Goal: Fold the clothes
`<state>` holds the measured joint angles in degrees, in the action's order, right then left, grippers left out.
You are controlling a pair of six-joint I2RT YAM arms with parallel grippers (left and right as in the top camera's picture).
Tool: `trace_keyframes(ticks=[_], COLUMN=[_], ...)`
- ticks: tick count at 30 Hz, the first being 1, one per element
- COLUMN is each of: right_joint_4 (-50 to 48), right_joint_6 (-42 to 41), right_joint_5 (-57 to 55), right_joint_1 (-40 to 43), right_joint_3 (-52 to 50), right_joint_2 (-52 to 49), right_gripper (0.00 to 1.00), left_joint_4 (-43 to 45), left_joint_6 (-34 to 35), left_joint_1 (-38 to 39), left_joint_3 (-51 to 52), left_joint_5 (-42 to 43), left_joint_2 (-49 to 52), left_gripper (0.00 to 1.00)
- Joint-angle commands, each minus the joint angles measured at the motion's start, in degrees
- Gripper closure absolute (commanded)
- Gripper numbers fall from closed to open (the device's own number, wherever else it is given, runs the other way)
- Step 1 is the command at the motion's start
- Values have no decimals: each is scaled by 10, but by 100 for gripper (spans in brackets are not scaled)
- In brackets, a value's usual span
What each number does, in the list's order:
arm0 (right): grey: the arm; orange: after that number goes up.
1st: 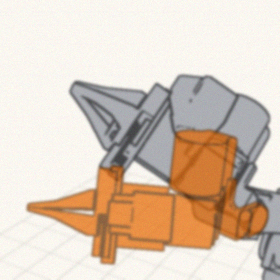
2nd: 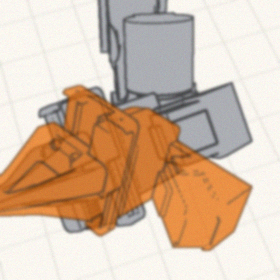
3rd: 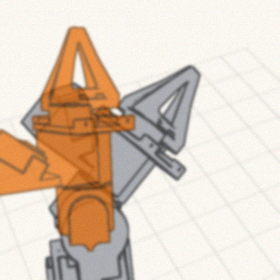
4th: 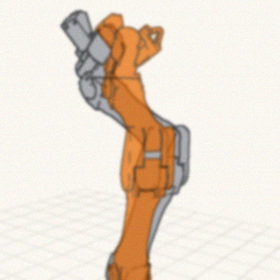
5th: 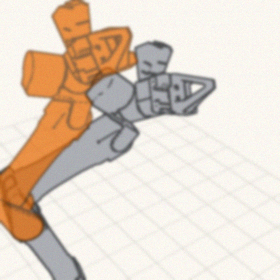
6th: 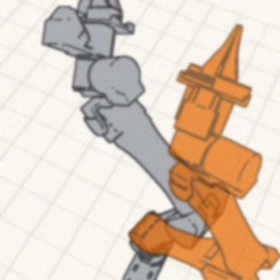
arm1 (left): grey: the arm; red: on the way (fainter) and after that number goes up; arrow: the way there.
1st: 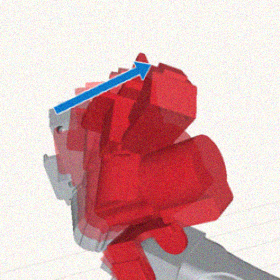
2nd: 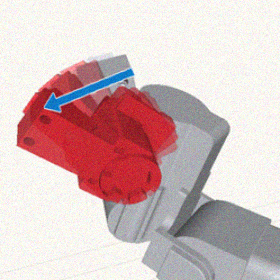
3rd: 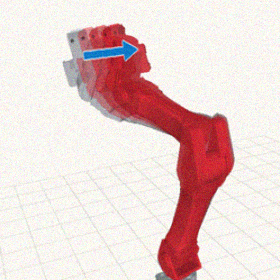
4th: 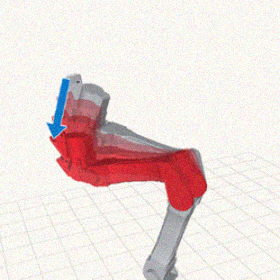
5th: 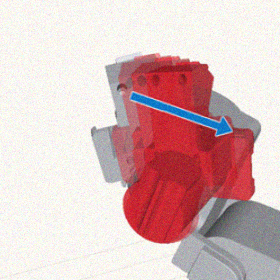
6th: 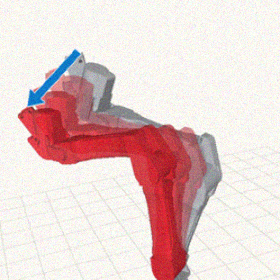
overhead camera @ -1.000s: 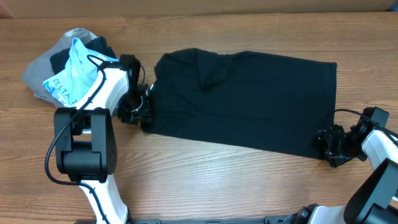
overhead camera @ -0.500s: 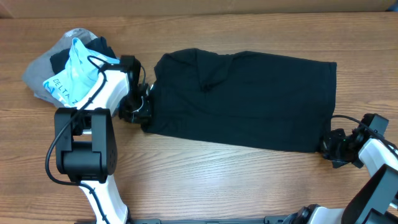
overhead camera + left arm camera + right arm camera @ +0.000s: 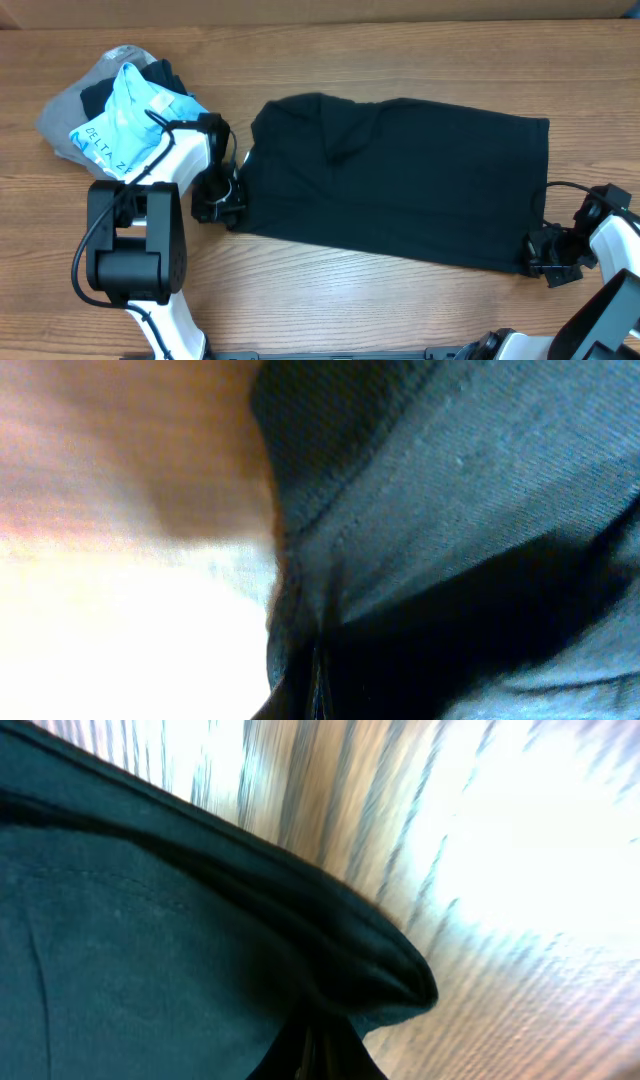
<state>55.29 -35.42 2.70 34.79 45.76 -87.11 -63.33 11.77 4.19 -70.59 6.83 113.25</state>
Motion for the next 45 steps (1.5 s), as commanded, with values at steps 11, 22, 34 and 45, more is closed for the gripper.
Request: trace_keyframes(ticks=[11, 22, 34, 45], right_joint_4=[-6, 55, 50, 35], right_joint_6=[-2, 84, 205, 204], right_joint_5=[-54, 128, 330, 316], right_joint_1=[3, 3, 2, 2], right_joint_3=[46, 180, 226, 226], right_joint_2=[14, 14, 15, 15], right_gripper=[64, 48, 40, 35], left_joint_4=[-91, -13, 191, 212], left_joint_6=[71, -35, -97, -157], left_joint_1=[44, 68, 194, 270], left_joint_3=[65, -2, -118, -266], left_joint_5=[-58, 20, 42, -12], left_joint_2=[-195, -220, -115, 104], left_gripper=[74, 52, 41, 29])
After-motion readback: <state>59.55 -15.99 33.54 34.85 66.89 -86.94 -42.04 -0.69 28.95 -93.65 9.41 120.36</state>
